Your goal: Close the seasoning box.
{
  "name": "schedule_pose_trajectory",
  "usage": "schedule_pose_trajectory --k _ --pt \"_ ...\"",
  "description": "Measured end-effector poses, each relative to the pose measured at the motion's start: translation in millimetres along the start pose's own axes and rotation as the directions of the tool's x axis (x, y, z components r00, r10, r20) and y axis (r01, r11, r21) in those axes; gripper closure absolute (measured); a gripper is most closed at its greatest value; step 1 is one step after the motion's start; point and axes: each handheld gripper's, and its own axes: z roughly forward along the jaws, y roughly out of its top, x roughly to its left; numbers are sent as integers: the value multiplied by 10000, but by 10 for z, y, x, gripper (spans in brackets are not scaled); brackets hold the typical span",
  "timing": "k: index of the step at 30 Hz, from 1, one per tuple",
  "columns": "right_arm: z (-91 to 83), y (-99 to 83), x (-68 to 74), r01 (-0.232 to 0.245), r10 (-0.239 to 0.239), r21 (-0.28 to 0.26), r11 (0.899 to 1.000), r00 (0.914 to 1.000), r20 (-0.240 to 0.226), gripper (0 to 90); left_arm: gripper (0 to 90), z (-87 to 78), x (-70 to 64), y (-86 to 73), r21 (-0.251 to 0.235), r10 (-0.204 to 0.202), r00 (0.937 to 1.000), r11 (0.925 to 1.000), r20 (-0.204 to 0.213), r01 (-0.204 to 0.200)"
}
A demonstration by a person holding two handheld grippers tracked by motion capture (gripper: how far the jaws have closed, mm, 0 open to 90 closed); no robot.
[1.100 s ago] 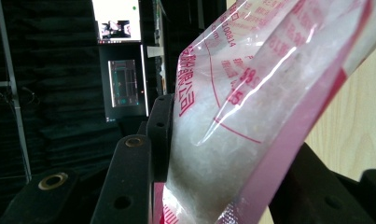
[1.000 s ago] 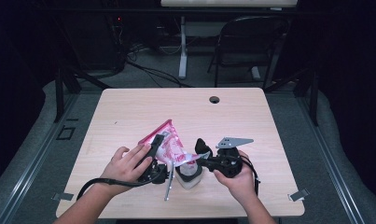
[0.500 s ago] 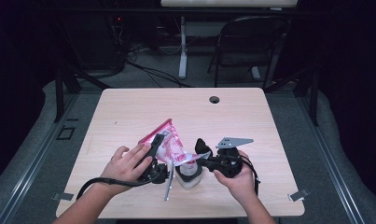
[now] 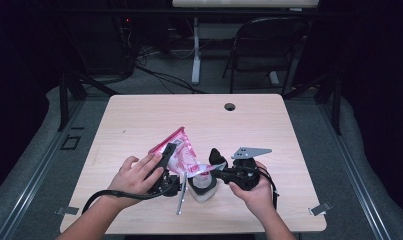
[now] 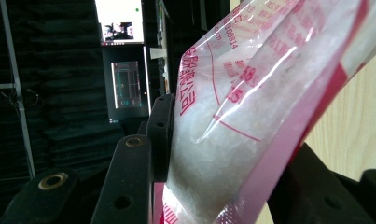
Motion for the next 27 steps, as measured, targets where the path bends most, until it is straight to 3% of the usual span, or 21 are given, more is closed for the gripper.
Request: schedule_pose_trajectory --k 8,17,27 --pt "-1 -1 -5 -21 21 -4 10000 10000 -7 900 638 13 0 -1 -176 -38 9999 9998 -139 35" --pt "1 -2 -8 -25 25 4 10000 10000 13 900 639 5 11 5 -21 -55 10000 10000 50 55" --pt "3 -5 -11 -44 44 -4 10000 10000 31 900 639 1 24 13 -78 40 10000 10000 -90 -41"
